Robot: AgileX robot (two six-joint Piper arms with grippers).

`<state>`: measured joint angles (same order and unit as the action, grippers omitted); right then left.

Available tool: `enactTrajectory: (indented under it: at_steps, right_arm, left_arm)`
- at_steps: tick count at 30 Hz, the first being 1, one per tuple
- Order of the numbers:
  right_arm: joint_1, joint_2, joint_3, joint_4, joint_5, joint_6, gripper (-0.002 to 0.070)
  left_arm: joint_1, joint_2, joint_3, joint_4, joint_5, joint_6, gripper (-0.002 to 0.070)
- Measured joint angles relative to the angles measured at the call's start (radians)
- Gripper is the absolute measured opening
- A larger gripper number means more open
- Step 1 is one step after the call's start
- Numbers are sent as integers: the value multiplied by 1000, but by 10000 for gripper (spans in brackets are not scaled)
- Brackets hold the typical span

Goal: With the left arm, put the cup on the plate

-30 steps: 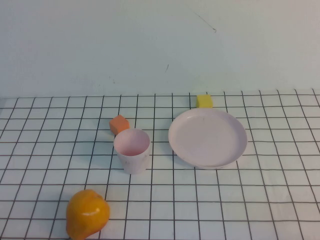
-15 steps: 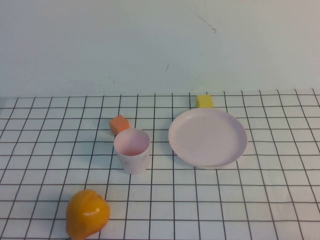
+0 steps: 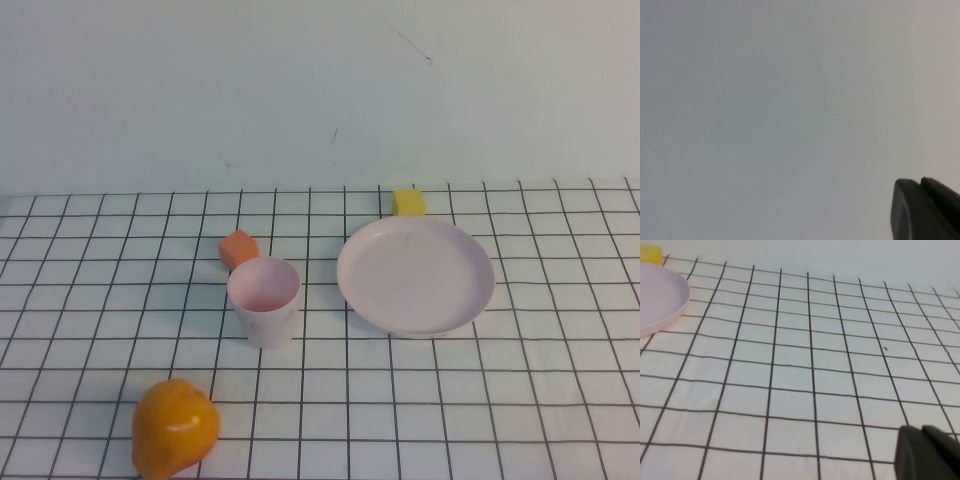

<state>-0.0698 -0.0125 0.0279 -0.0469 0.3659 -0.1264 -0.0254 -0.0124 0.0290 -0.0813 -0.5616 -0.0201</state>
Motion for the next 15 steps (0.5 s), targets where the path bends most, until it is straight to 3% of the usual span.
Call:
enactTrajectory:
  at_steps: [5,11,15]
  right_arm:
    - [0,0,0,0,0,0,-2]
    - [0,0,0,0,0,0,-2]
    - [0,0,0,0,0,0,-2]
  left_arm:
    - [0,-2,-8,-27,-8,-62,-2]
    - [0,11,-263,-12,455,-103,-2]
    - [0,114,-432,0,640,-100,-2]
